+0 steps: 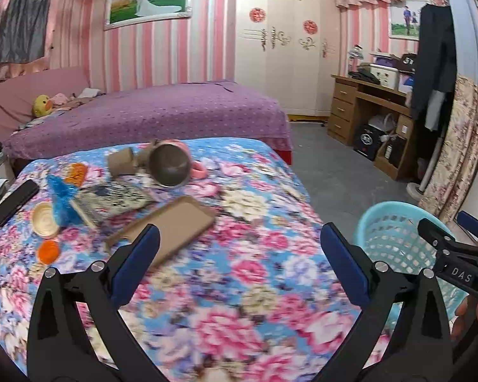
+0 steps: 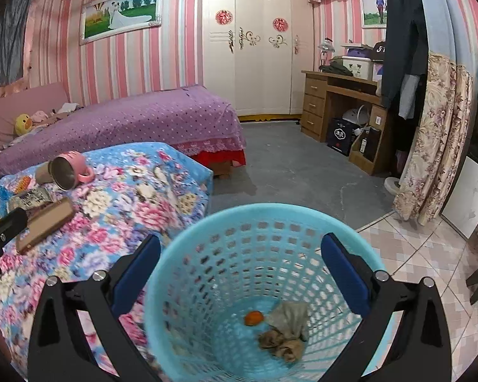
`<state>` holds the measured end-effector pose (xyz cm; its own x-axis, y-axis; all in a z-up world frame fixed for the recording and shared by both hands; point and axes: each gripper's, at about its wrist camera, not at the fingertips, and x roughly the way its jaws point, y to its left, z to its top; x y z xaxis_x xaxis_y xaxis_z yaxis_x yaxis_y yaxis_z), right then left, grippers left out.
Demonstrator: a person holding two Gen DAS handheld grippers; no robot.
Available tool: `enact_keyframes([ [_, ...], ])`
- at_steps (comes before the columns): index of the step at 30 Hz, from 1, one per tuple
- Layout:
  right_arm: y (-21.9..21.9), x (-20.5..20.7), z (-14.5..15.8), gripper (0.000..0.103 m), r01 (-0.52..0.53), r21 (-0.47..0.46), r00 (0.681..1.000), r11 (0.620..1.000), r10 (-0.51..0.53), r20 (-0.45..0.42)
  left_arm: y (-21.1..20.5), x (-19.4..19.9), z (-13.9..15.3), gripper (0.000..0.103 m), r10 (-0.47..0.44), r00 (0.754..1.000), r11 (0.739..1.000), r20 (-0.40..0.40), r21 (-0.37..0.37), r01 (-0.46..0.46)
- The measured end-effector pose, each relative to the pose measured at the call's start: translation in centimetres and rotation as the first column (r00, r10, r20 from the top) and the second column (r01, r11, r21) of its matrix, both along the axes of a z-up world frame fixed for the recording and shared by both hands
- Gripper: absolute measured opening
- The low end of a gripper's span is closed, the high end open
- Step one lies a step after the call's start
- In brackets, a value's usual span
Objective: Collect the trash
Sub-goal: 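Open the right tool to drop the brown cloth into the basket, then move both tools back over the bed and grasp the orange plastic cup with the left tool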
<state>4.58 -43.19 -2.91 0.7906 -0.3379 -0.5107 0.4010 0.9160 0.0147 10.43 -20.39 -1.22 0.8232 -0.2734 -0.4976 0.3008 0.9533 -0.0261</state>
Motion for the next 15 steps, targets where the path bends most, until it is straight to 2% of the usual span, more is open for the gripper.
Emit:
enact_keyframes([
  [15,5.7,3.5,0.1,0.098,-0.067,0.023,0.998,0.998,0.067,0.005,8.0,2.4,-0.1,0.097,0.125,0.992,0.992,0.001,0.014,-0.125],
])
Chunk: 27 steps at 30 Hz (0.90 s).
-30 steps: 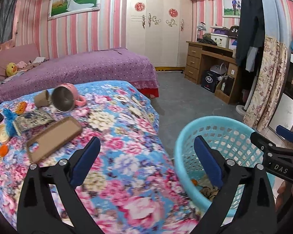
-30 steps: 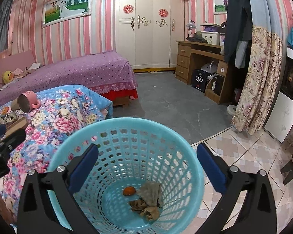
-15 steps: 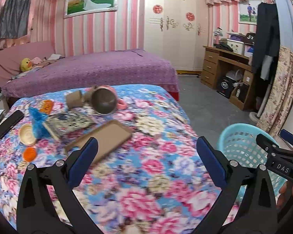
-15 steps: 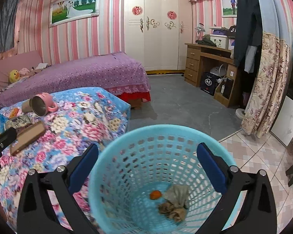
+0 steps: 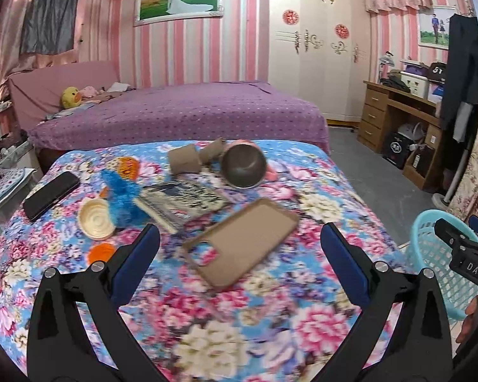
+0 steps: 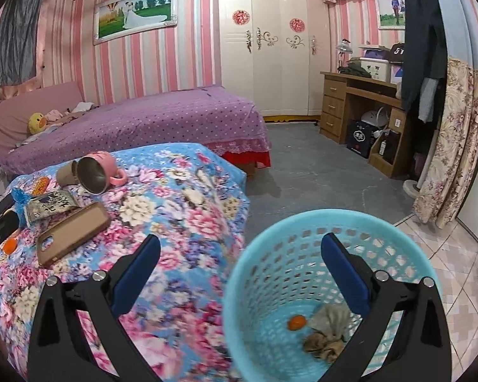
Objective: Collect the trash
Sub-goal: 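Move both tools back over the bed and grasp the orange plastic cup with the left tool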
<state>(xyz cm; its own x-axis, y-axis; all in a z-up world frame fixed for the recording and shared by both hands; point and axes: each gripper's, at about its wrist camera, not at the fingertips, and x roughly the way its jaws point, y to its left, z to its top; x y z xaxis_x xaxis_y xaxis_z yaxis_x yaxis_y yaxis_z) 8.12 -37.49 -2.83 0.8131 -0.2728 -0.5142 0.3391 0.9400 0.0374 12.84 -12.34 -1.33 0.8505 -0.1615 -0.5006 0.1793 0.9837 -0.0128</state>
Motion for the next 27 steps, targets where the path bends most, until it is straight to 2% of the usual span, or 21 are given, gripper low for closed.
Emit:
enact_keyframes([
  [13,5.0,3.3,-1.0,0.098,-0.072,-0.011,0.997,0.997,0.072,-0.025,7.6,2.1,-1.2,0.097,0.110,0.993,0.994,-0.045,0.003,-0.110],
  [19,7.0,5.0,-1.6,0.098,-0.101,0.002,0.994,0.995,0.101,-0.038,10.2,3.0,-2.5,0.097,0.151,0.986,0.988,-0.076,0.035,-0.148],
  [27,9.5,7.5,-2.5,0.098,-0.142,0.003,0.987,0.990,0.142,-0.075,13.4,4.9,-4.8,0.097,0.195,0.965,0.981,-0.178,0.027,-0.193],
])
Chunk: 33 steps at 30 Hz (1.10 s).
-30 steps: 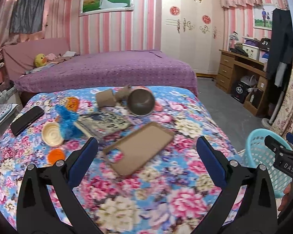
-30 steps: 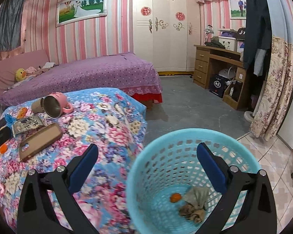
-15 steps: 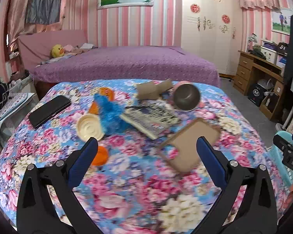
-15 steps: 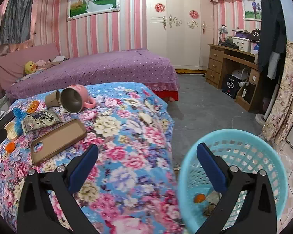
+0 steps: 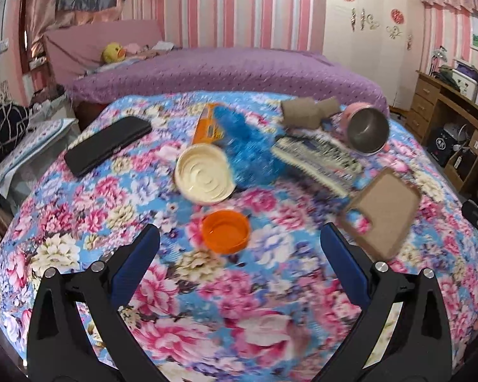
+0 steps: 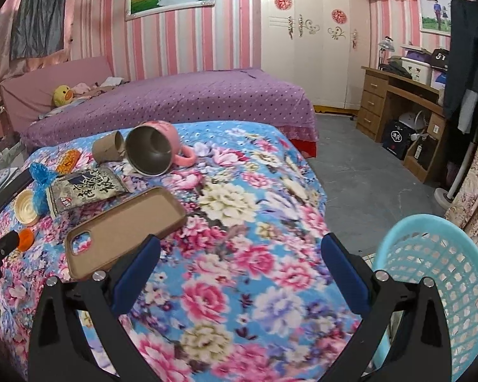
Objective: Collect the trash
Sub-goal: 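Move both tools back over the bed and grasp the orange plastic cup with the left tool, then grasp the patterned paper note on the bed with the right tool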
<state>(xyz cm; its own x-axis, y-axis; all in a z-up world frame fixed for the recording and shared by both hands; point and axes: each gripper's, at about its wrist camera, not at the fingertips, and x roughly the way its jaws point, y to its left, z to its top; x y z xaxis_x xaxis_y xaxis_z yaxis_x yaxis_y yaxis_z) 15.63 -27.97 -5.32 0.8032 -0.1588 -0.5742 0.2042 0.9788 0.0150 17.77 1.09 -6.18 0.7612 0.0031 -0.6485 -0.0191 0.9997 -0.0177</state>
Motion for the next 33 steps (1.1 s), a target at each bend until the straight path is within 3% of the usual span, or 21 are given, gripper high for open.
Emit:
enact_keyframes([
  [4,0.6,1.0,-0.4,0.098,-0.010,0.001,1.000,1.000,0.010,-0.018,1.4,1.1,-0.9,0.097,0.019,0.998,0.999,-0.060,-0.049,-0.022],
  [11,0.6,2.3,-0.9,0.098,-0.004,0.042,0.999,0.999,0.006,-0.037,2.5,3.0,-2.0,0.097,0.060,0.988,0.997,-0.141,-0.040,-0.067],
  [15,0.9,2.7,-0.9,0.098,-0.007,0.047,0.999,0.999,0.009,-0.038,2.4,4.3,-2.7,0.081,0.066,0.981,0.998,-0.182,-0.008,-0.069],
  [22,2.3,2.8,-1.0,0.098,-0.045,0.050,0.998,0.998,0.047,-0.042,1.5,4.1,-2.4,0.039,0.028,0.986,0.999,-0.166,0.023,-0.024],
  [28,5.0,3.0,-1.1,0.098,-0.089,0.047,0.995,0.995,0.092,-0.047,2.0,3.7,-1.3,0.039,0.028,0.991,0.999,-0.130,0.043,-0.023],
  [33,8.7,3.7,-1.1,0.098,-0.152,0.029,0.987,0.988,0.153,-0.053,4.0,3.0,1.2,0.039,0.061,0.997,0.998,-0.053,0.024,-0.059],
])
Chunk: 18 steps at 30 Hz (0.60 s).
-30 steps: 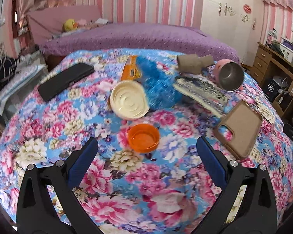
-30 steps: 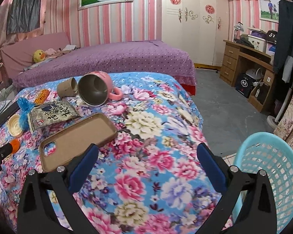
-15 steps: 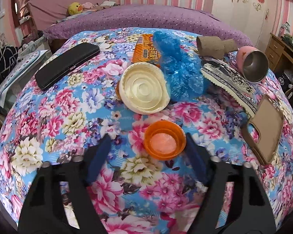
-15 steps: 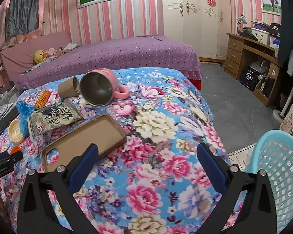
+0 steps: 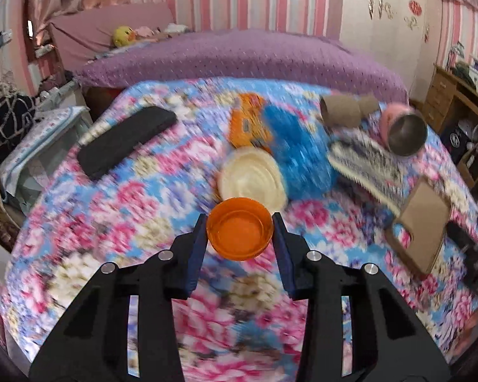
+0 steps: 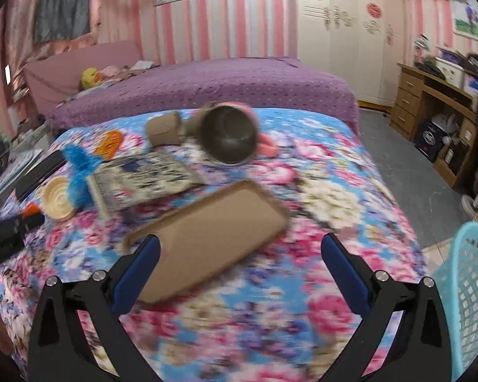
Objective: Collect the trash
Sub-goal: 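Grasp the patterned paper note on the bed with the right tool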
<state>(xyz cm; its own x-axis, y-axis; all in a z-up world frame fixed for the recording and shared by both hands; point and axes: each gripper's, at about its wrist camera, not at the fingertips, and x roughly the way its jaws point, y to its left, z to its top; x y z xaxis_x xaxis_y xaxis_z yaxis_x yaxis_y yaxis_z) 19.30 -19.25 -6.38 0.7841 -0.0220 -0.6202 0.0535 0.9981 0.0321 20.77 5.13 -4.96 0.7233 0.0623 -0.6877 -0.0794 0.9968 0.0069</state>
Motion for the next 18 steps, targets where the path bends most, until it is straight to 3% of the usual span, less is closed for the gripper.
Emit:
enact_keyframes([
  [12,9.0,3.5,0.5,0.097,-0.159,-0.195,0.987,0.968,0.156,-0.031,5.1,0.0,2.4,0.039,0.112,0.989,0.994,0.096,0.004,-0.113],
  [15,10.3,4.7,0.6,0.086,-0.179,-0.231,0.984,0.956,0.173,-0.048,6.6,-0.1,2.9,0.039,0.134,0.985,0.991,0.106,-0.032,-0.132],
  [18,11.2,6.1,0.4,0.069,-0.202,-0.252,0.979,0.946,0.186,-0.083,7.1,-0.2,3.1,0.039,0.147,0.983,0.989,0.115,-0.026,-0.145],
])
